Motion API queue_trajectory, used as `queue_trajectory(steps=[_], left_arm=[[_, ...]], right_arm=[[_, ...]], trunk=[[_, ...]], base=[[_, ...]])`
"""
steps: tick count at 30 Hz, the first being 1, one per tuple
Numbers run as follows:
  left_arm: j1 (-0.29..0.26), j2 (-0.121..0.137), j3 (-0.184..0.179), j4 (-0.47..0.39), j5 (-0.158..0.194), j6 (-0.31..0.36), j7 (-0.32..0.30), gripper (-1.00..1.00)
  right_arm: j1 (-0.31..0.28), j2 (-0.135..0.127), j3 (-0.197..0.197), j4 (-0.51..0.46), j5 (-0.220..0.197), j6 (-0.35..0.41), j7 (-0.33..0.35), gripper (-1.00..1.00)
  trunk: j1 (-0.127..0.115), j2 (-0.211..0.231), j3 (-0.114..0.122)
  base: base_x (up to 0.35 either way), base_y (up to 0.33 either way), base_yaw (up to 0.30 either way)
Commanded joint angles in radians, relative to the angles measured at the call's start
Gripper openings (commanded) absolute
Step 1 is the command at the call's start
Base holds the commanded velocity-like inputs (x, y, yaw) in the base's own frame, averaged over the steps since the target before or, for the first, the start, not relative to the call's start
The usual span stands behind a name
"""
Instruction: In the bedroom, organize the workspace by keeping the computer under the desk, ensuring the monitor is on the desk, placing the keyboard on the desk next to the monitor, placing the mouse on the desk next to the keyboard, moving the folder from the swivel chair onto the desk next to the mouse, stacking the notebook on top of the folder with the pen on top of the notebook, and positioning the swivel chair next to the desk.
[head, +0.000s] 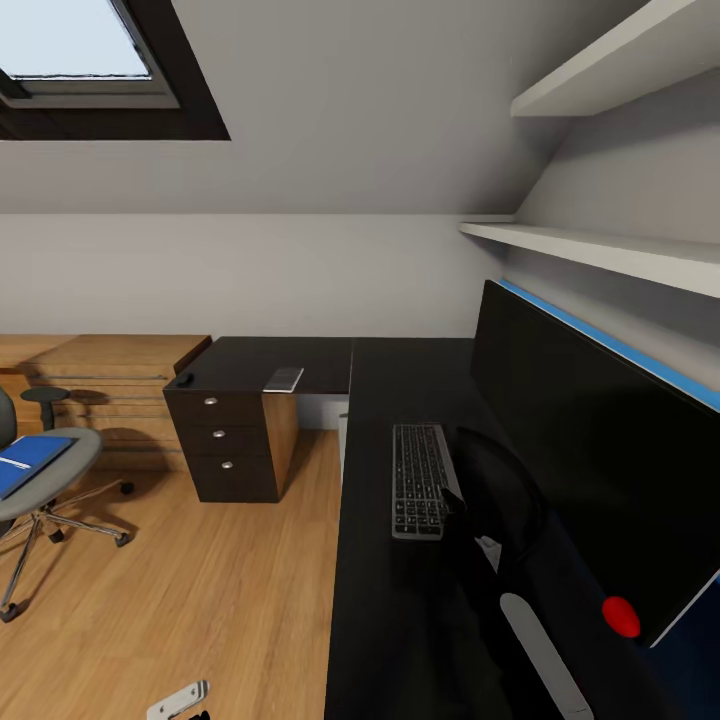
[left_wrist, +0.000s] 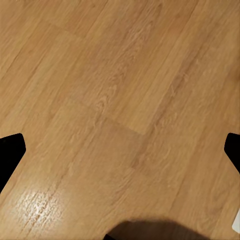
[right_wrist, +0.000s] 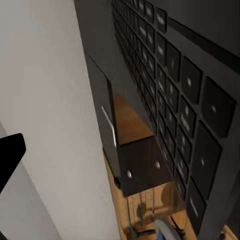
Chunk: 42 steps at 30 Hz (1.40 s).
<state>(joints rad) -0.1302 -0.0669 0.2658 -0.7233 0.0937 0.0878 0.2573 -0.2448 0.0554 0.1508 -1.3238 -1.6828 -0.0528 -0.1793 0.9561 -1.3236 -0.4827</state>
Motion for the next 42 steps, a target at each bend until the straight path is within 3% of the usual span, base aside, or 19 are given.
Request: queue_trajectory(steps=[1, 29, 42], left_arm=[[0.000, -0.001, 0.001, -0.002, 0.010, 0.004, 0.002, 1.00], [0.000, -0.001, 0.001, -0.002, 0.011, 0.004, 0.002, 1.00], [0.000, 0.001, 0.001, -0.002, 0.010, 0.004, 0.002, 1.00]], right_arm=[[-0.001, 0.000, 0.001, -0.002, -0.009, -0.006, -0.003, 1.00], [-0.001, 0.000, 0.001, 0.001, -0.009, -0.006, -0.002, 1.00], [-0.001, 0.001, 0.001, 0.002, -0.009, -0.007, -0.002, 1.00]], trunk=[[0.000, -0.001, -0.001], [0.000, -0.001, -0.001], [0.000, -0.001, -0.001]], base=[[0.000, 0.000, 0.000], [-0.016, -0.023, 0.000], [-0.317, 0.000, 0.000]])
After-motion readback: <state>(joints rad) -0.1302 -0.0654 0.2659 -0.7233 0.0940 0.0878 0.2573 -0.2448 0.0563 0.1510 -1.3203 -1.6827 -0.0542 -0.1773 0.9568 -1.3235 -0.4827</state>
